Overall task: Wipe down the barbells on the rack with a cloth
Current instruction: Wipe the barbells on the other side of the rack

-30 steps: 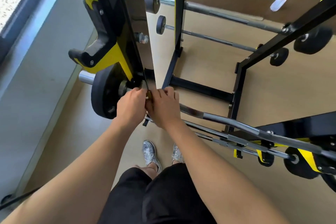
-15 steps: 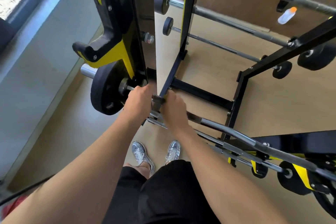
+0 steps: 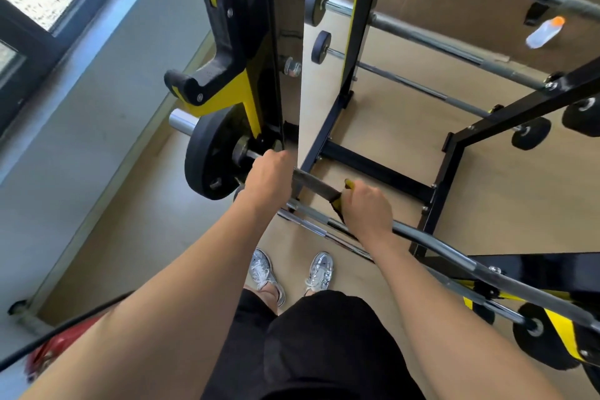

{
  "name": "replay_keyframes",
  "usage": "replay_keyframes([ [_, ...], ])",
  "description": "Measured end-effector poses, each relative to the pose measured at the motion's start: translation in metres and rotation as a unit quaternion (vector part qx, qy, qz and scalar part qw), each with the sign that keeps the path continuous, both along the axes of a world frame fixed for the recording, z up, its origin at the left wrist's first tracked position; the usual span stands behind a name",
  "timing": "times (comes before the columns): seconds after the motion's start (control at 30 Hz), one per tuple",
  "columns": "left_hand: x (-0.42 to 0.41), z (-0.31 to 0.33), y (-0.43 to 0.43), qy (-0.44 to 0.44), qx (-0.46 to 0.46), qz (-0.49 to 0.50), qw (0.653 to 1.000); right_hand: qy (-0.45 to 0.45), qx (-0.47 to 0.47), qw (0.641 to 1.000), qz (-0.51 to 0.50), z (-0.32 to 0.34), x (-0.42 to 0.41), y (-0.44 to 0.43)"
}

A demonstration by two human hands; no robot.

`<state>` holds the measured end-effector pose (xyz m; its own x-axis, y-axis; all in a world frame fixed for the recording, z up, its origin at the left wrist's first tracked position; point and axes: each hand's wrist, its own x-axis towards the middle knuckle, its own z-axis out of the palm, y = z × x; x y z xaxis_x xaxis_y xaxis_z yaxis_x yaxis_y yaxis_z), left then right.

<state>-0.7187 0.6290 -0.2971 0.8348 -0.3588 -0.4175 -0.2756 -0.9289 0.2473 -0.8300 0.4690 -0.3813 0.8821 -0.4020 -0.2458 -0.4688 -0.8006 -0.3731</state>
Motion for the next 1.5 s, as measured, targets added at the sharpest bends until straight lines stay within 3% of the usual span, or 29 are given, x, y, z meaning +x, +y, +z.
replay_keyframes([
  [0.13,-0.004,0.003,-0.004,-0.013,0.026,-0.004,1.000,-0.060,0.067,0.995,0.036,0.012,0.058,0.065],
  [0.27,-0.004,-0.002,-0.001,-0.020,0.052,0.004,0.998,-0.049,0.027,0.991,0.120,0.021,0.057,0.055],
  [0.37,0.000,-0.001,-0.001,-0.001,0.058,0.014,0.998,0.002,-0.017,0.996,0.084,0.009,0.007,0.003],
  [0.43,0.004,-0.002,-0.002,0.011,0.046,0.021,0.999,-0.012,-0.009,0.999,0.035,0.009,-0.029,-0.020],
  [0.57,0.005,0.004,-0.007,0.036,0.042,0.029,0.998,0.015,-0.002,1.000,0.005,0.015,0.001,0.008],
  [0.73,0.004,0.007,-0.012,0.033,0.059,0.046,0.997,-0.065,0.148,0.986,0.034,0.034,0.072,0.071],
  [0.83,0.002,0.006,-0.011,0.029,0.068,0.062,0.995,-0.030,0.085,0.991,0.103,0.026,0.058,0.054],
  [1.03,-0.003,0.011,-0.016,0.037,0.061,0.052,0.996,0.045,-0.132,0.982,0.123,-0.002,-0.026,-0.032],
  [1.13,-0.002,0.016,-0.018,0.041,0.059,0.044,0.996,0.073,-0.065,0.994,0.053,-0.004,-0.006,-0.022],
  [1.2,-0.003,0.016,-0.018,0.035,0.059,0.042,0.997,0.033,0.022,0.999,-0.020,-0.003,0.017,0.006],
  [1.33,-0.008,0.012,-0.019,0.005,0.076,0.018,0.997,-0.045,0.168,0.983,-0.048,0.008,0.041,0.034],
  [1.5,-0.007,0.015,-0.026,-0.009,0.089,-0.003,0.996,0.079,0.141,0.985,-0.059,0.002,0.009,-0.046],
])
